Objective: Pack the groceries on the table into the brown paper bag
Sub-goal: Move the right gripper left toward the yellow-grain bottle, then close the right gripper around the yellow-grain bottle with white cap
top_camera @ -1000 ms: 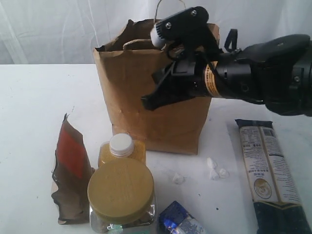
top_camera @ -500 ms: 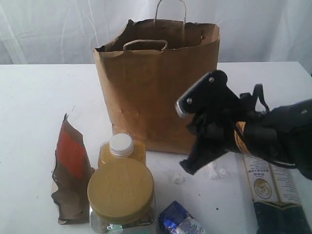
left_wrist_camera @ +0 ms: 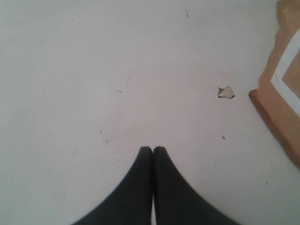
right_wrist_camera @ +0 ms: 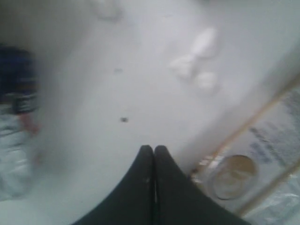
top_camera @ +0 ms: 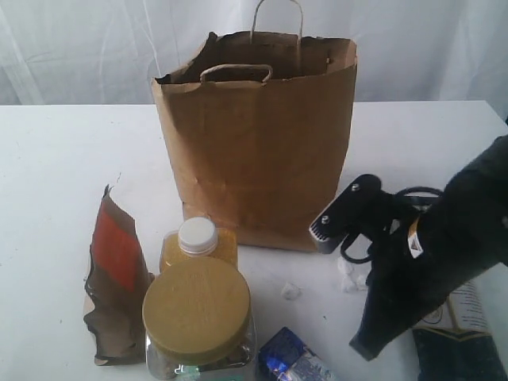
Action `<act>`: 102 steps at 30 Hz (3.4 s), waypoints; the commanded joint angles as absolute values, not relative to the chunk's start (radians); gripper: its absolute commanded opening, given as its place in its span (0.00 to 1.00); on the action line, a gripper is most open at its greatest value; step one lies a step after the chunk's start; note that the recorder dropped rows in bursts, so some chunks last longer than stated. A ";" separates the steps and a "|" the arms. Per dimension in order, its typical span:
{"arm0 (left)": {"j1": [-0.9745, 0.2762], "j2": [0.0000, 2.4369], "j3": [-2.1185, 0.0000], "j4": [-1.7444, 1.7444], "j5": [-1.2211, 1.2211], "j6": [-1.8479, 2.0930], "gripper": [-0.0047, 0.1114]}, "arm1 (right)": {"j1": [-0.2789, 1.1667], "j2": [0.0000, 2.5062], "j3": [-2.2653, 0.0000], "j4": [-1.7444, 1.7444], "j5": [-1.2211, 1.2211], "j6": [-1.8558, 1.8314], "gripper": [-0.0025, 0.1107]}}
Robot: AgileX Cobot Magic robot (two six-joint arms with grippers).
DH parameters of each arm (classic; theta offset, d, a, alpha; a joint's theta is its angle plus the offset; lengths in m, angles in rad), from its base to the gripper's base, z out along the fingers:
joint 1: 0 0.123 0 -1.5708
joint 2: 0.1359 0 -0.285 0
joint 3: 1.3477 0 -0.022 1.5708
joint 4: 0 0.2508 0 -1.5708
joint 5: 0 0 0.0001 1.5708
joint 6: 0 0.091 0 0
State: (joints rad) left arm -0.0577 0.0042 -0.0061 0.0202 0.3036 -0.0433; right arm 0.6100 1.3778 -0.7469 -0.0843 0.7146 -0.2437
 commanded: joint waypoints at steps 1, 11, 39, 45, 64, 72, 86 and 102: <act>-0.061 0.000 0.000 0.015 0.306 -0.045 0.04 | 0.610 1.368 -0.789 0.341 0.783 -0.630 0.02; -0.061 0.000 0.000 0.015 0.306 -0.045 0.04 | 0.747 1.415 -0.791 0.611 0.662 -0.790 0.02; -0.061 0.000 0.000 0.015 0.306 -0.045 0.04 | 0.916 1.290 -0.920 0.327 0.591 -0.925 0.48; -0.061 0.000 0.000 0.015 0.306 -0.045 0.04 | 0.916 1.288 -0.920 0.373 0.410 -0.909 0.86; -0.061 0.000 0.000 0.015 0.306 -0.045 0.04 | 0.880 1.382 -1.107 0.263 0.650 -0.575 0.87; -0.061 0.000 0.000 0.015 0.306 -0.045 0.04 | 0.857 1.540 -1.157 0.183 0.720 -0.764 0.87; -0.061 0.000 0.000 0.015 0.306 -0.045 0.04 | 0.857 1.573 -1.157 0.183 0.659 -0.889 0.87; -0.061 0.000 0.000 0.015 0.306 -0.045 0.04 | 0.857 1.715 -1.157 0.127 0.485 -0.800 0.87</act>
